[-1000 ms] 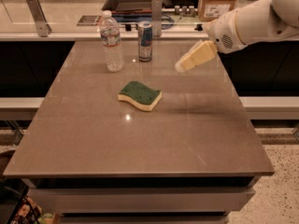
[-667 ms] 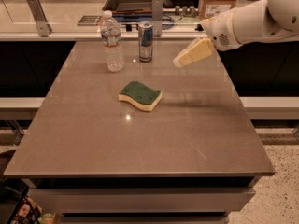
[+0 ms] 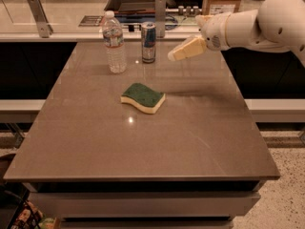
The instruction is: Knock redbull can over
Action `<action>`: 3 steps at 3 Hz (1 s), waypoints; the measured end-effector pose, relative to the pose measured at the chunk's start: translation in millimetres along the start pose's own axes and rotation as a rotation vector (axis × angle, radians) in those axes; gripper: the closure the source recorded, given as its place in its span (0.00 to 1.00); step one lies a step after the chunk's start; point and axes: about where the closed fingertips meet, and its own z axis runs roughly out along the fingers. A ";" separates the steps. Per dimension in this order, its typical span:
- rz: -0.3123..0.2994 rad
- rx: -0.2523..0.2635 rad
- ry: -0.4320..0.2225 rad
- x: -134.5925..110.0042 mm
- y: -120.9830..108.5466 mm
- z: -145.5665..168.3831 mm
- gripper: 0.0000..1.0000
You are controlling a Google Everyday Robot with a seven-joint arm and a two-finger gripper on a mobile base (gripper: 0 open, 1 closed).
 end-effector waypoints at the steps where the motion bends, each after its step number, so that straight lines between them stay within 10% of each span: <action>1: 0.003 -0.024 -0.062 -3.9 -8.3 29.4 0.00; 3: 0.032 -0.093 -0.113 -7.8 -8.2 89.3 0.00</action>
Offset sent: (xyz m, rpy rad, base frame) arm 0.0703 0.0633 -0.0234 0.1111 0.0006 0.0919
